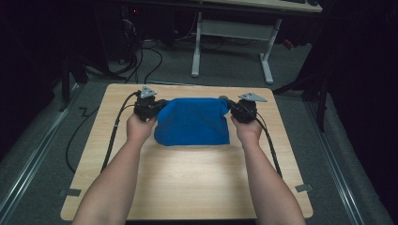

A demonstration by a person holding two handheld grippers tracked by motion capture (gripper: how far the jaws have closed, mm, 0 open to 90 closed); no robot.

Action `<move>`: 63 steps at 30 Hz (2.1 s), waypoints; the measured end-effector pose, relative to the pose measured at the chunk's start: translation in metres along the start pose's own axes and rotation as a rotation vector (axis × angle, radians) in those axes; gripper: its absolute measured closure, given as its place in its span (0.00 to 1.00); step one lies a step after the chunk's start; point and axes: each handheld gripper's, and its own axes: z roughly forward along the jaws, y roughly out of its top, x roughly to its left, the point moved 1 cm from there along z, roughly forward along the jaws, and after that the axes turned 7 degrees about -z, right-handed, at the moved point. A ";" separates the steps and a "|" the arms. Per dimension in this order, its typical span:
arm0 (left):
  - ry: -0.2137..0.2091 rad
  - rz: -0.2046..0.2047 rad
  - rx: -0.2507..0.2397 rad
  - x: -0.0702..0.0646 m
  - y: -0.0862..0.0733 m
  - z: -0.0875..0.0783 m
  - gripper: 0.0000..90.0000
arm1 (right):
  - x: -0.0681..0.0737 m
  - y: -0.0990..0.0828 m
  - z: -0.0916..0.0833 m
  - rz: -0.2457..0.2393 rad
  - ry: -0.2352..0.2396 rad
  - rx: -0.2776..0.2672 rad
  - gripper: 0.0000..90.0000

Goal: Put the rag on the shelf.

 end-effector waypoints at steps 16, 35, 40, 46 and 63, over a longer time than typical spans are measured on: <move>-0.062 -0.009 0.071 -0.004 -0.031 0.021 0.98 | 0.021 -0.017 0.017 -0.013 0.063 0.035 0.98; -0.082 0.001 0.118 -0.012 -0.052 0.031 0.98 | 0.016 -0.036 0.026 0.009 0.085 0.085 0.98; -0.090 0.002 0.123 -0.013 -0.053 0.031 0.97 | 0.015 -0.040 0.029 0.021 0.098 0.102 0.98; -0.083 -0.011 0.115 -0.012 -0.056 0.025 0.91 | 0.013 -0.040 0.029 0.061 0.085 0.110 0.89; 0.008 -0.083 0.036 -0.001 -0.064 -0.019 0.61 | 0.012 -0.021 -0.042 -0.007 0.001 -0.001 0.70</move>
